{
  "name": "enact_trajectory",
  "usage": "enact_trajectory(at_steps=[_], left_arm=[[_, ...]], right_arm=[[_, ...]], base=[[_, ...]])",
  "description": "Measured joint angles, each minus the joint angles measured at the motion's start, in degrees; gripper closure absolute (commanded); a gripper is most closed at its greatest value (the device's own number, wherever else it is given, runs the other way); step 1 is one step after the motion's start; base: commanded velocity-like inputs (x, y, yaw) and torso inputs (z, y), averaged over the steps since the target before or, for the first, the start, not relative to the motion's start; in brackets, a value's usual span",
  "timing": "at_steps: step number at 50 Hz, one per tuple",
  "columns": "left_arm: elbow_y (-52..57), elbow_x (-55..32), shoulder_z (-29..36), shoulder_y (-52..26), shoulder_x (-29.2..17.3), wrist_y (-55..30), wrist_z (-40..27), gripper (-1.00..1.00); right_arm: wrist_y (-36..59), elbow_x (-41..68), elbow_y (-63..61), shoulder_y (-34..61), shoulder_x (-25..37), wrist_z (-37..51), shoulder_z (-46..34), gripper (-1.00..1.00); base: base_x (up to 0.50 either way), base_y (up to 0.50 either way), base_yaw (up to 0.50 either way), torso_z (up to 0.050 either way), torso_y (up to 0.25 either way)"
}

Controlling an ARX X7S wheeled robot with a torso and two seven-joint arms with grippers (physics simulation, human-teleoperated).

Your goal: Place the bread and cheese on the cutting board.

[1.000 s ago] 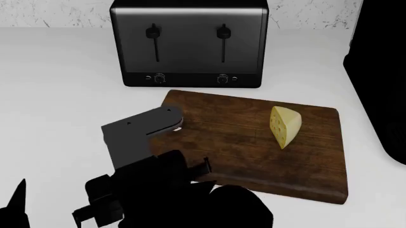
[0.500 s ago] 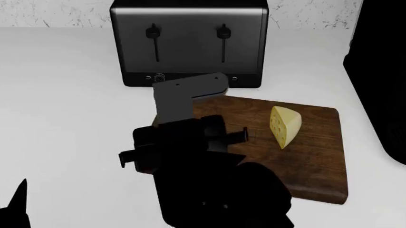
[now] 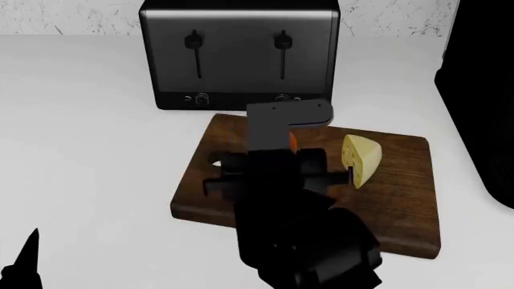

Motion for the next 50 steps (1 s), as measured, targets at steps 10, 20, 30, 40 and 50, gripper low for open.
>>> enact_trajectory(at_steps=[10, 20, 30, 40, 50], left_arm=[[-0.34, 0.12, 0.7, 0.02, -0.17, 0.44, -0.22, -1.0], [-0.49, 0.07, 1.27, -0.06, -0.33, 0.64, -0.51, -1.0], [-0.57, -0.07, 1.65, -0.11, -0.51, 0.82, -0.77, -1.0], [-0.37, -0.58, 1.7, -0.31, -0.62, 0.57, -1.18, -1.0], [-0.4, -0.89, 1.9, -0.37, -0.74, 0.69, -1.44, -1.0]], right_arm=[[-1.58, -0.45, 1.88, -1.69, -0.13, -0.49, -0.39, 1.0], [-0.94, -1.24, 0.56, -2.3, 0.46, -0.14, -0.06, -1.0], [0.6, 0.29, -2.17, -2.29, 1.08, 0.55, -0.07, -1.0], [2.23, 2.09, -6.14, -1.72, 1.72, 2.31, 0.61, -1.0], [3.89, 3.84, -11.57, -1.51, 2.86, 4.96, 1.42, -1.0]], base=[[0.0, 0.0, 0.0, 0.0, 0.0], [0.0, 0.0, 0.0, 0.0, 0.0], [0.0, 0.0, 0.0, 0.0, 0.0], [0.0, 0.0, 0.0, 0.0, 0.0], [0.0, 0.0, 0.0, 0.0, 0.0]])
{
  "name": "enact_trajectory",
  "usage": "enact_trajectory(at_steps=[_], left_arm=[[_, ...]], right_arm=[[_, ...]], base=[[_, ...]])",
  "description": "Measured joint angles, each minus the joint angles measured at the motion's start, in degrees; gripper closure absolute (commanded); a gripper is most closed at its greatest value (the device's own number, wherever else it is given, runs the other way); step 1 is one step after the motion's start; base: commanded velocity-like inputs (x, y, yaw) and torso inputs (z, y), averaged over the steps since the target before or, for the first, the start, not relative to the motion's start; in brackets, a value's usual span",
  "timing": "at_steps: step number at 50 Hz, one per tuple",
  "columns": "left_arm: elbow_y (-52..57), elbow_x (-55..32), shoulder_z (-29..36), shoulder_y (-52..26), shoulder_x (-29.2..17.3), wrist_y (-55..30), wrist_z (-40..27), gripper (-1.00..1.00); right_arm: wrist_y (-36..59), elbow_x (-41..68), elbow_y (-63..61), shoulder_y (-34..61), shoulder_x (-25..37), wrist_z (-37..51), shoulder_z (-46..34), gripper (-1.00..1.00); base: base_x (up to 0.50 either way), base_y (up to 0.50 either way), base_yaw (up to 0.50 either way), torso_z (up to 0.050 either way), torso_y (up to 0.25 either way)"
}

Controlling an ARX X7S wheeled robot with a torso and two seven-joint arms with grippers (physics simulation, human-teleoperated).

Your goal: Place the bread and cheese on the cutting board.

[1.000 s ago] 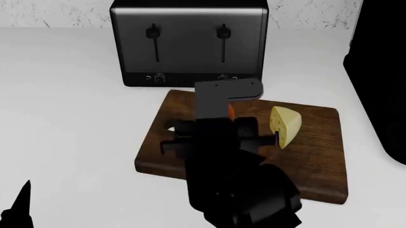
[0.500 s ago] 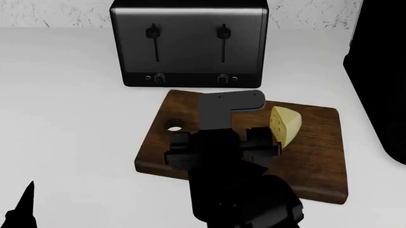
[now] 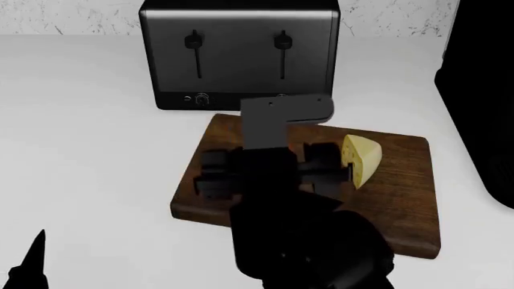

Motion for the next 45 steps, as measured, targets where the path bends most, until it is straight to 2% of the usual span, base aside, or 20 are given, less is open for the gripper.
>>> enact_trajectory(at_steps=[27, 45], left_arm=[[-1.06, 0.79, 2.02, 0.45, -0.52, 1.83, -0.26, -1.0], [-1.75, 1.75, 3.48, 0.79, -0.89, 3.37, -0.46, -1.0]], right_arm=[[4.85, 7.92, -23.12, -3.93, 6.31, 12.12, 4.33, -1.0], [4.37, 13.81, -37.35, -12.11, 16.53, 18.97, 10.76, -1.0]], base=[[0.0, 0.0, 0.0, 0.0, 0.0], [0.0, 0.0, 0.0, 0.0, 0.0]])
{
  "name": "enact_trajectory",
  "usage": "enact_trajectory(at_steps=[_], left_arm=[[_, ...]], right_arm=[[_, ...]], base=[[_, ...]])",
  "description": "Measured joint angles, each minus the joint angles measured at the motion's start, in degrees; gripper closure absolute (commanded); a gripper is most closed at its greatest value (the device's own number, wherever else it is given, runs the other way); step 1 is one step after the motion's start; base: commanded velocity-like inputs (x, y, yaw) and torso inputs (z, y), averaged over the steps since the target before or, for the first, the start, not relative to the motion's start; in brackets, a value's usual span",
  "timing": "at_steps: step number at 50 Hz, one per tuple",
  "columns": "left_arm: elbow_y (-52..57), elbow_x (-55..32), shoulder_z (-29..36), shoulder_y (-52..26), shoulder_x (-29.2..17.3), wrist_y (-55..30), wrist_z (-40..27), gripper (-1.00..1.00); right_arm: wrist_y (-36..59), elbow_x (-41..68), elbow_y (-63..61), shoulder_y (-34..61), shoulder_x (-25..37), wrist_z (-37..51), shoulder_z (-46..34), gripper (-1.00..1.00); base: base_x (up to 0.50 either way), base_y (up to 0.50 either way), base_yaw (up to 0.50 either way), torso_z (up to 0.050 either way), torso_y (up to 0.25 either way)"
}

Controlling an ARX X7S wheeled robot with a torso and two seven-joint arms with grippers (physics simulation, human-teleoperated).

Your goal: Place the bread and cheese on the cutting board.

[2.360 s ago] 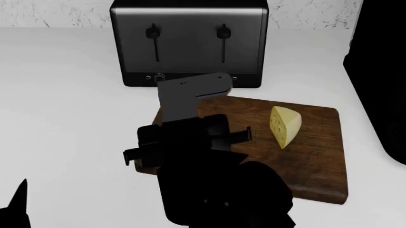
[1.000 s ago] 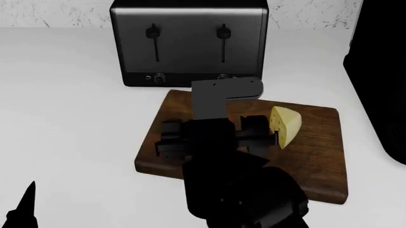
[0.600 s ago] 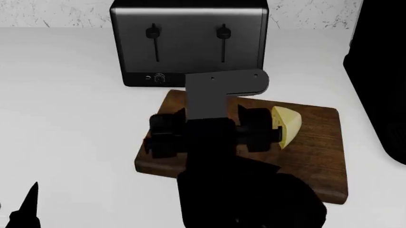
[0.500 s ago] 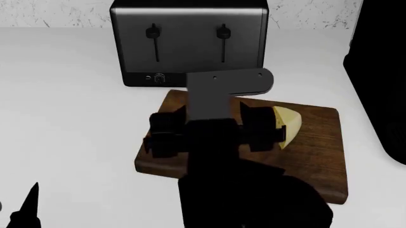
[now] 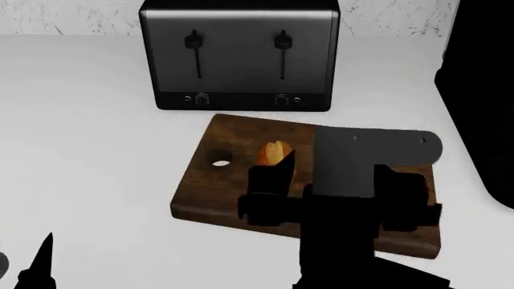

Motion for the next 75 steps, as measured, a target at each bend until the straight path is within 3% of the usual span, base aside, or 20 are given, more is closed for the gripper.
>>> enact_trajectory(at_steps=[18, 38, 46, 52, 57, 66, 75], left_arm=[[1.3, -1.45, -0.2, -0.59, -0.09, -1.7, -1.34, -1.0], [1.03, -1.49, 0.31, -0.45, -0.58, -1.1, -1.74, -1.0], [2.15, -3.7, -0.95, -2.79, -0.33, -3.5, -3.04, -1.0], [2.66, -12.08, -5.48, -11.86, 0.54, -12.7, -7.57, -1.0], [-0.41, -25.26, -6.56, -22.89, -0.92, -18.82, -16.9, -1.0], [-8.25, -46.26, -2.18, -42.23, -4.56, -22.86, -32.81, -1.0], [-17.38, -54.9, 5.11, -60.83, -5.12, -24.67, -38.46, -1.0]], right_arm=[[-3.97, 3.46, -9.6, -11.68, 11.73, 1.67, 7.22, -1.0], [-11.47, -0.21, -12.24, -22.8, 17.37, -4.63, 11.57, -1.0], [-10.82, -0.65, -11.57, -21.66, 19.1, -6.69, 11.78, -1.0], [-7.42, 3.58, -10.76, -14.63, 20.96, -7.22, 12.66, -1.0], [-4.09, 8.3, -10.32, -8.06, 23.42, -6.97, 13.72, -1.0], [0.84, 16.49, -10.25, 3.73, 26.64, -5.32, 15.23, -1.0], [8.38, 22.45, -5.78, 19.02, 26.88, -4.33, 12.9, -1.0]], base=[[0.0, 0.0, 0.0, 0.0, 0.0], [0.0, 0.0, 0.0, 0.0, 0.0], [0.0, 0.0, 0.0, 0.0, 0.0], [0.0, 0.0, 0.0, 0.0, 0.0], [0.0, 0.0, 0.0, 0.0, 0.0], [0.0, 0.0, 0.0, 0.0, 0.0], [0.0, 0.0, 0.0, 0.0, 0.0]])
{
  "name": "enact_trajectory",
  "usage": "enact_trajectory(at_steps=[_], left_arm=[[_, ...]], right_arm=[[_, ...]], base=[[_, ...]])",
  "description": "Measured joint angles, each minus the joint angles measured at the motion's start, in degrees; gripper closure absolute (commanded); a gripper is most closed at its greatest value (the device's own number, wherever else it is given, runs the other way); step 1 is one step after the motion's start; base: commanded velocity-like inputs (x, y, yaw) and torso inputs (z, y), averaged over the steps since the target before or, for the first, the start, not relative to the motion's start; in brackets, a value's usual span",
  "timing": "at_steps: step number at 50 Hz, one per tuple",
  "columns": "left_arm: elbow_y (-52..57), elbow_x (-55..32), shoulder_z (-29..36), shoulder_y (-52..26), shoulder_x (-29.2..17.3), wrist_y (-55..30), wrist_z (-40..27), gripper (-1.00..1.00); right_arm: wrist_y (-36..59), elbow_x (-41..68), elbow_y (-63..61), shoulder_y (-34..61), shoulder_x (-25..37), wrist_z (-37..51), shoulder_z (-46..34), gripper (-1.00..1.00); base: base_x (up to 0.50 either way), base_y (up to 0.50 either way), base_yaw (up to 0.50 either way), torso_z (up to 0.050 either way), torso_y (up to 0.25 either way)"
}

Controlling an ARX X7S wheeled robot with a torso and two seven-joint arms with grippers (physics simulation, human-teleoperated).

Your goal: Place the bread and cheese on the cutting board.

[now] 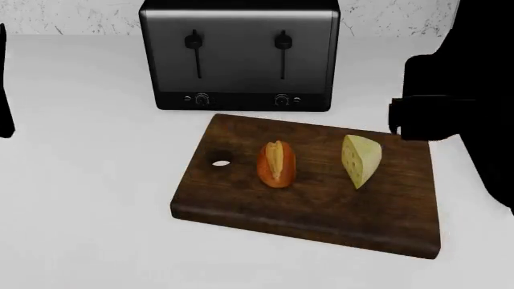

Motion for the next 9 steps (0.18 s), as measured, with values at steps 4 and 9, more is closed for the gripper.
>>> enact_trajectory(at_steps=[4, 9], left_arm=[[-3.51, -0.46, 2.74, -6.66, 0.35, -0.37, 0.42, -1.0], [-6.63, -0.37, 5.66, -12.81, 0.68, -0.54, 1.44, -1.0]], right_arm=[[3.61, 1.93, 2.73, 6.97, -0.44, 0.12, -1.49, -1.0], [6.46, 3.71, 4.98, 12.89, -0.87, 0.11, -2.61, -1.0]], base=[[0.0, 0.0, 0.0, 0.0, 0.0], [0.0, 0.0, 0.0, 0.0, 0.0]])
